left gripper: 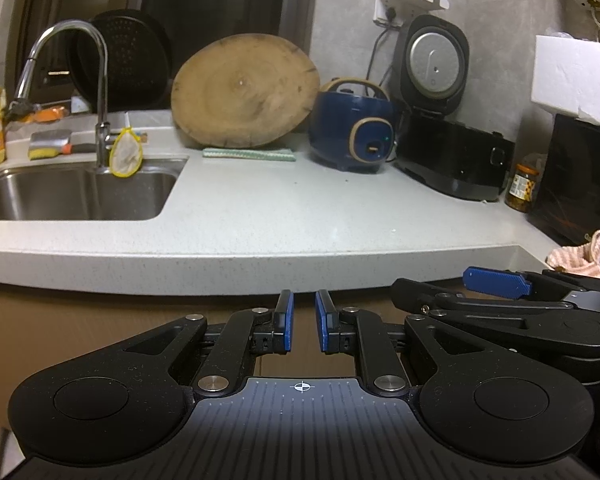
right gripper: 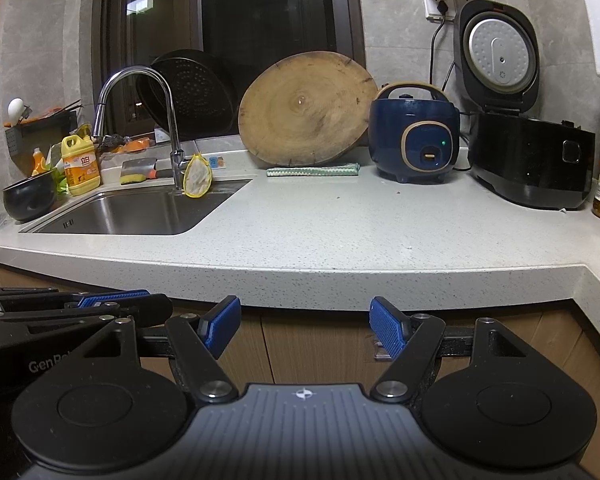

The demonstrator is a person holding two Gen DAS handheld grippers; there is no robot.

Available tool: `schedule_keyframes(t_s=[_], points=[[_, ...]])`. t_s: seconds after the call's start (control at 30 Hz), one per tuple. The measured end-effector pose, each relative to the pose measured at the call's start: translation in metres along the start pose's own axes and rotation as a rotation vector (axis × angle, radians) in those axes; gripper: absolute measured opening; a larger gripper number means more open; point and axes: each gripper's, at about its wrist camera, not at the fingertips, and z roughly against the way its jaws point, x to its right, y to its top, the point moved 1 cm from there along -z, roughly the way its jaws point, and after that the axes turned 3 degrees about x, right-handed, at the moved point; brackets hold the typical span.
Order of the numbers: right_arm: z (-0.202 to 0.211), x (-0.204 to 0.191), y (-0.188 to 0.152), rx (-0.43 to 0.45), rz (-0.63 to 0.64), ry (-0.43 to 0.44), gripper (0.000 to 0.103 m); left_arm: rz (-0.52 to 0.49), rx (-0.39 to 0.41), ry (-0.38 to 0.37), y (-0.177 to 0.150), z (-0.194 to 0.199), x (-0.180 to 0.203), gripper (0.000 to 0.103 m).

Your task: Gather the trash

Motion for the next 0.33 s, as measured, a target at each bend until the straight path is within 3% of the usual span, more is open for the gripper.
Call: schedule_keyframes(t_s=[0.23,0.33], points=[[-0.017,0.014,0.013,0.047,-0.03,-0.017,0.072,0.012,-0.023,0.029,0.012,-0.014,-0.013,0.016],[-0.044,0.035,0.033,0.019,-0.026,-0.079,0.077,0.04,-0.055,0.032,0.023,-0.023,-0.031,0.016]])
